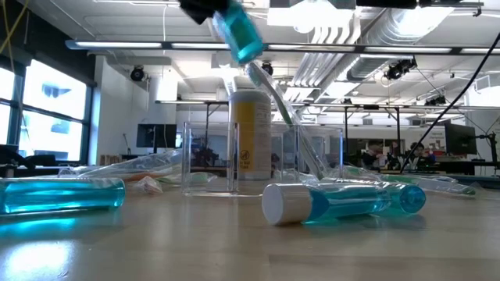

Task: Pick & Place toothbrushing station
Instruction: Put the blue mouthwash in the transparent organizer

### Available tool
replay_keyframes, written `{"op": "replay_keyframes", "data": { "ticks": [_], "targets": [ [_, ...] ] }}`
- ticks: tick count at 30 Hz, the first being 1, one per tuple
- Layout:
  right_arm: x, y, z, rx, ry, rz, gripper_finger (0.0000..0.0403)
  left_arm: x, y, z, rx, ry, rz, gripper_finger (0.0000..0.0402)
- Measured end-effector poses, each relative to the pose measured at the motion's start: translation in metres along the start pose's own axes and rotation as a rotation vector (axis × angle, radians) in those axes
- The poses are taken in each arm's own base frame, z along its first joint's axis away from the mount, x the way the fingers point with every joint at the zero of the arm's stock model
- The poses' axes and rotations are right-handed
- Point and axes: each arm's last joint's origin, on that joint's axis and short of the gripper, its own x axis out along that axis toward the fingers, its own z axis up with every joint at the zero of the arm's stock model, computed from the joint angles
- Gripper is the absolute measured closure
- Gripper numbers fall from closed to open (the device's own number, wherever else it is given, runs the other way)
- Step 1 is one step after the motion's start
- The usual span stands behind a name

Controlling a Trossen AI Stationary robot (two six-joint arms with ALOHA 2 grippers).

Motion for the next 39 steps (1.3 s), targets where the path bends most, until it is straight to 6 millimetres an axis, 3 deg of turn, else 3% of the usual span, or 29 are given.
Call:
{"op": "replay_keyframes", "data": {
  "ticks": [18, 26, 39],
  "targets": [
    [0.000, 0.000, -0.004, -0.003, 0.017, 0.003, 0.0096, 0.057, 0.033, -0.017, 0.040, 0.086, 0.006, 0.0311],
    [0.000, 0.001, -0.005, -0.015, 0.024, 0.004, 0.0096, 0.070, 0.048, -0.024, 0.032, 0.102, -0.003, 0.0311],
    [0.001, 0.000, -0.006, -0.026, 0.030, -0.002, 0.0096, 0.087, 0.048, -0.028, 0.093, 0.129, 0.004, 0.0311]
  ]
}}
